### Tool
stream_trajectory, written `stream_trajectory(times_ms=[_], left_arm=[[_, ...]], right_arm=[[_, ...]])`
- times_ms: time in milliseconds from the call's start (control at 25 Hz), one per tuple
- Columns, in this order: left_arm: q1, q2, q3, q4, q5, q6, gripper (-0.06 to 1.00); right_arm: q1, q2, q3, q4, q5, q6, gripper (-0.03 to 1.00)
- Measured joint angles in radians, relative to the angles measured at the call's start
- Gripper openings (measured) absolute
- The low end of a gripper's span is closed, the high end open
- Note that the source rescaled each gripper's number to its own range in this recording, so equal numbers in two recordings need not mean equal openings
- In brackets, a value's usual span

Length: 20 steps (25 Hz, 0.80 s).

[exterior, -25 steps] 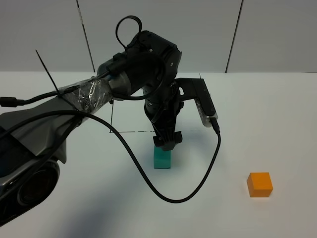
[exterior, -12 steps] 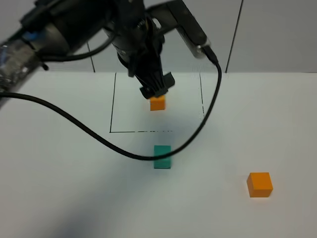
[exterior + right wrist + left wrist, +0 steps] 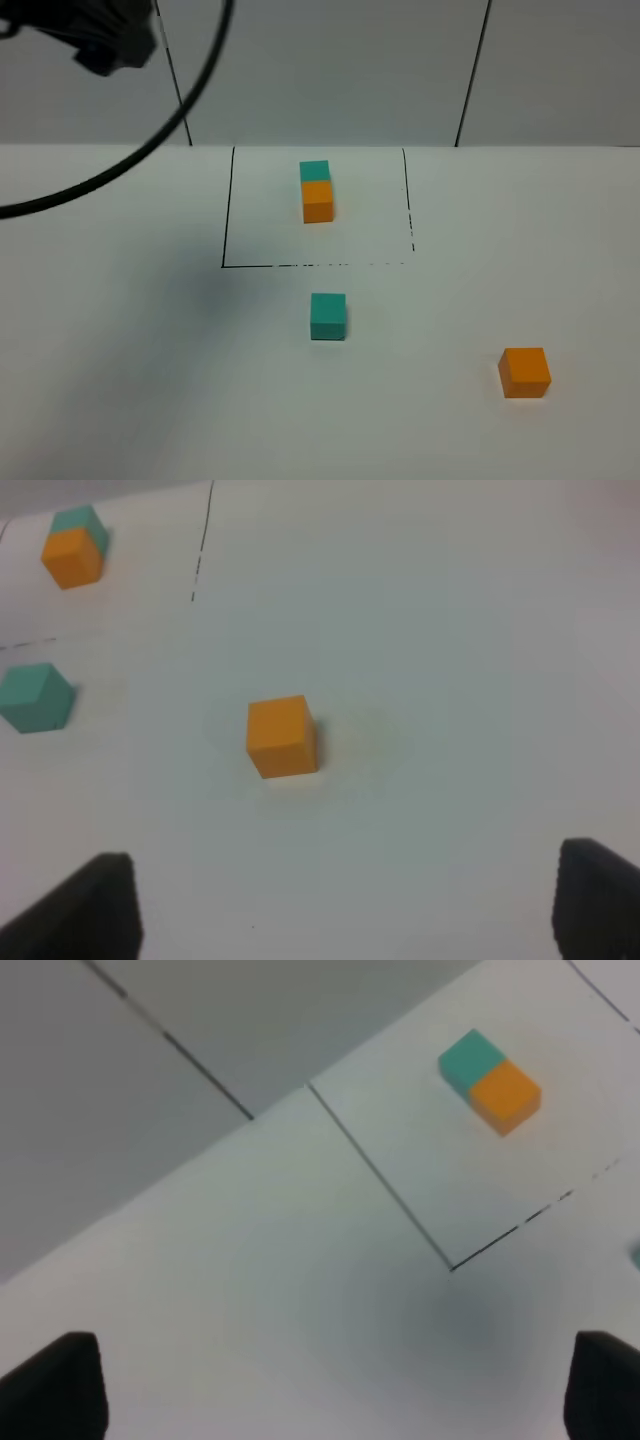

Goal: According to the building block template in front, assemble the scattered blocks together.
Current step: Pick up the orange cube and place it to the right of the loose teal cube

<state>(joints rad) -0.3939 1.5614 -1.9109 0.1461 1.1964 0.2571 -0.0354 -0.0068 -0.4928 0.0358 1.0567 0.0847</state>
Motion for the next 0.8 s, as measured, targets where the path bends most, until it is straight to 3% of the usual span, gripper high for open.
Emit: stream_trajectory(times_ms=[240, 440, 800], left_arm=[[0.101, -0.323, 0.311, 0.051, 0.000, -0.096, 0.92], [0.113, -0.547, 0.510, 0.154, 0.000, -0.276, 0.92], [0.113, -0.886, 0.806, 0.182, 0.000, -0.403, 0.92]], right_arm=[[0.000, 0.000, 0.000, 0.000, 0.000, 0.000, 0.66], [0.000, 0.000, 0.000, 0.000, 0.000, 0.000, 0.66], [0.000, 0.000, 0.000, 0.000, 0.000, 0.000, 0.66]])
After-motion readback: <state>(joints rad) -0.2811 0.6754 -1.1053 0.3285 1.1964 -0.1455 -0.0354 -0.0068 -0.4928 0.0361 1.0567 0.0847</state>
